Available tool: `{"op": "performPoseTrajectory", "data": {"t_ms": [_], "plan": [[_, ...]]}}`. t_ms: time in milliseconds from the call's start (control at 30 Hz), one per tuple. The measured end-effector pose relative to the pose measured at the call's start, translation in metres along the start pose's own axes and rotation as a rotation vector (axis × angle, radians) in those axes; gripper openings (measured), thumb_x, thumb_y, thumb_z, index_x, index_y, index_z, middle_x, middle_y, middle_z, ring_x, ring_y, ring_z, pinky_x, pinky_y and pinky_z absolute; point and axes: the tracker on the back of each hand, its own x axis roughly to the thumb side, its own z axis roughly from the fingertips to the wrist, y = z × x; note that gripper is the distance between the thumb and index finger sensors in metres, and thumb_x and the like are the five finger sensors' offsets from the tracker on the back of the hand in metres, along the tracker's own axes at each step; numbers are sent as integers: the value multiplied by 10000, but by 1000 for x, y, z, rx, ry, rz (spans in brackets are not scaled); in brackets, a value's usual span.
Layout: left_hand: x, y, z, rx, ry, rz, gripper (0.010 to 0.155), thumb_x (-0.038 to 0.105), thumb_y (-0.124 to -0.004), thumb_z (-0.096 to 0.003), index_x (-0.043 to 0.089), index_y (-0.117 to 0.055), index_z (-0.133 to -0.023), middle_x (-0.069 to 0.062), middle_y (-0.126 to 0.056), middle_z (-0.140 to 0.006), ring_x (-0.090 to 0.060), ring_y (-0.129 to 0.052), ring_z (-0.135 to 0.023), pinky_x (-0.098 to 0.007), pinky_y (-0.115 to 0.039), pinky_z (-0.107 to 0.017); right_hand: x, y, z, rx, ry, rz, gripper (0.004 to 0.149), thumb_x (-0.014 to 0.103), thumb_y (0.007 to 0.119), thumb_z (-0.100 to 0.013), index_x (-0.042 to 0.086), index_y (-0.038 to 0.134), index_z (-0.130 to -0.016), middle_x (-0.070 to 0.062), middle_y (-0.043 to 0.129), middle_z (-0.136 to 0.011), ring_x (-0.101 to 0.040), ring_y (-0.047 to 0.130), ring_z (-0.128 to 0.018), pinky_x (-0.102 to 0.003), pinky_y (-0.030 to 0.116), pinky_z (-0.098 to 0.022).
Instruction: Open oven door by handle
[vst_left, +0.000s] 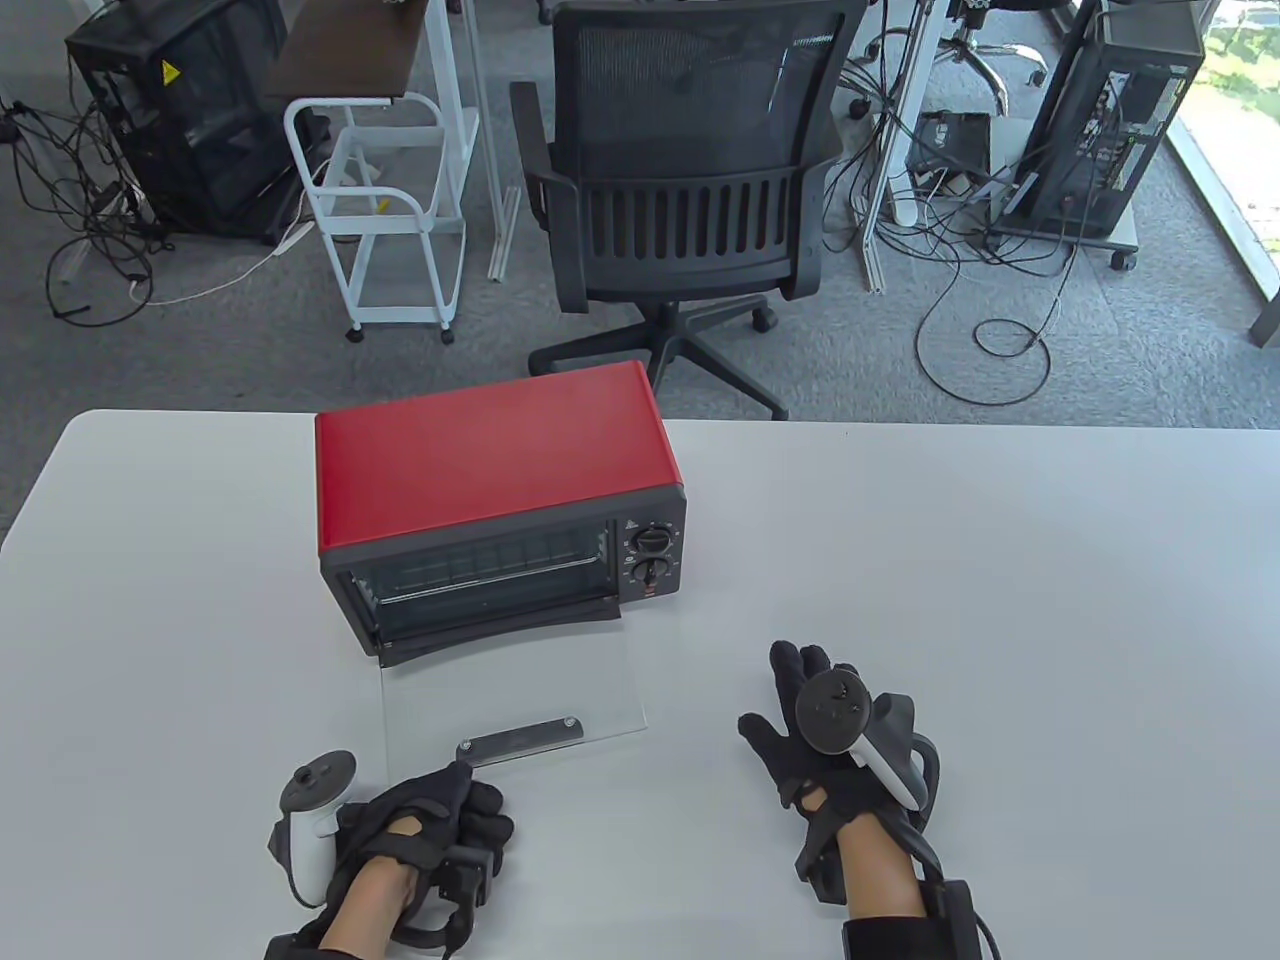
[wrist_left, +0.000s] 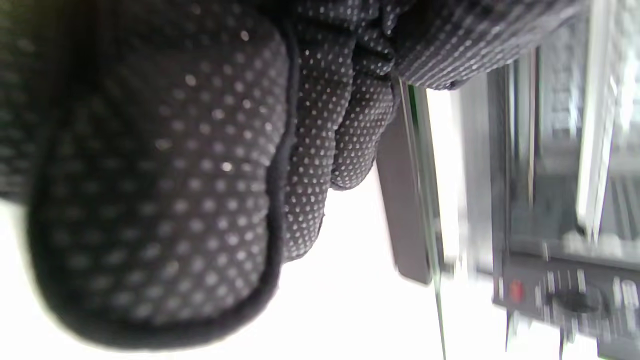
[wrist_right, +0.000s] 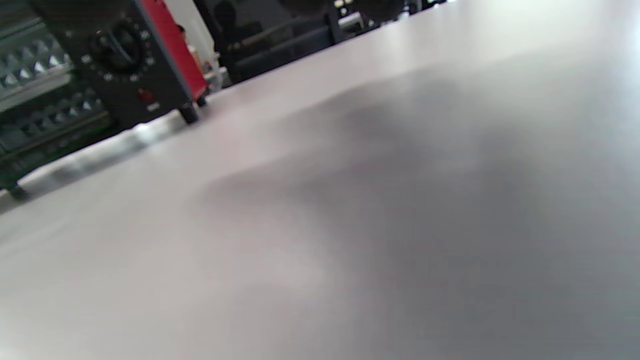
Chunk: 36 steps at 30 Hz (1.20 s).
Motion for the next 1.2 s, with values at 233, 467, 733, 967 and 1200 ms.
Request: {"op": "performPoseTrajectory", "data": {"t_ms": [233,467,733,967,1200], "plan": [[80,3,34,173,-413,-218,552,548,-734,-430,158,-936,-765,-118,-1097,-572,-258,-1192,-232,-499,-914,-292,-1,0,0,-14,11,35,797,740,562,-441,449,138,-1049,31,235,-1236,-358,271,-1141,-704,319,-720],[117,47,50,539,-587,-571,698,563,-747,-445,270,-580,-1056,-98,-796,-1009,-379,-1019,-672,-624,-724,-559,-2,-3,0,-79,18,78,797,739,566,-440,452,140,-1049,39,234,-1236,-351,263,-1143,-702,314,-723],[76,77,24,716,-499,-885,777,580,-711,-483,380,-288,-1103,11,-305,-1192,-424,-384,-1127,-733,-218,-720,1,-4,2,-141,9,125,802,738,570,-438,457,127,-1044,68,238,-1238,-325,262,-1153,-697,310,-732],[57,92,2,593,-280,-908,752,643,-637,-473,467,-235,-1083,24,-121,-1218,-425,-125,-1173,-752,-85,-677,-2,0,1,-159,25,250,800,734,576,-434,459,133,-1041,78,254,-1236,-318,276,-1154,-694,317,-734],[58,95,-5,577,-240,-907,731,650,-632,-469,487,-260,-1076,35,-133,-1223,-417,-113,-1175,-750,-82,-679,0,-2,1,-171,31,284,797,732,578,-433,460,140,-1041,74,256,-1235,-319,281,-1154,-694,320,-735]]}}
